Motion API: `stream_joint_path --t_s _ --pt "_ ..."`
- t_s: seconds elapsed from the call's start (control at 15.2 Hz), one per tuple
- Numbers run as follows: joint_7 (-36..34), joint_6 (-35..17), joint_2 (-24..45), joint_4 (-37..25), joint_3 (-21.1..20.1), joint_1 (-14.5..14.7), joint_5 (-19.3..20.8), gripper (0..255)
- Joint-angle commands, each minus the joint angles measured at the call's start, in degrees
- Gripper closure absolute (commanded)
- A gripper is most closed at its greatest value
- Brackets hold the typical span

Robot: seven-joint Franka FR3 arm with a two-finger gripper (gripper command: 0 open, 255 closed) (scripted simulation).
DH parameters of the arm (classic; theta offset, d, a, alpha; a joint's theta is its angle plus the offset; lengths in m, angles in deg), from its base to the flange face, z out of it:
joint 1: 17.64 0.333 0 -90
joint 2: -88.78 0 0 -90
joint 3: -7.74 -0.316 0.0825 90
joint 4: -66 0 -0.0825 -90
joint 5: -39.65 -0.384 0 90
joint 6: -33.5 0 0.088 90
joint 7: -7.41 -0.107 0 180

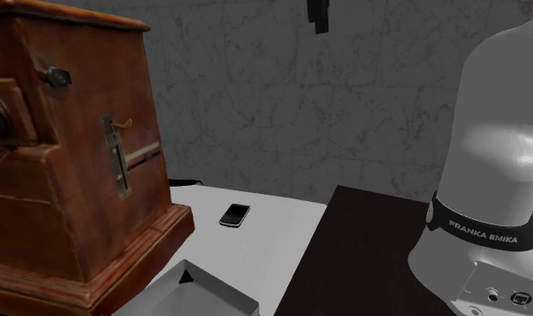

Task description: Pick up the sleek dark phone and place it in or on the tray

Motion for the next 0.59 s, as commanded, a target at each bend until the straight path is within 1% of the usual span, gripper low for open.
stream_joint_path --t_s 0.0,0.26,0.53 --pt "0.0 0.0 0.0 0.0 0.0 0.0 0.0 0" --pt "-7.1 -9.2 3.2 4.9 -2.2 -1.9 -2.2 0" --pt "-13.9 -18.8 8.0 8.5 -4.3 -3.8 -4.1 0"
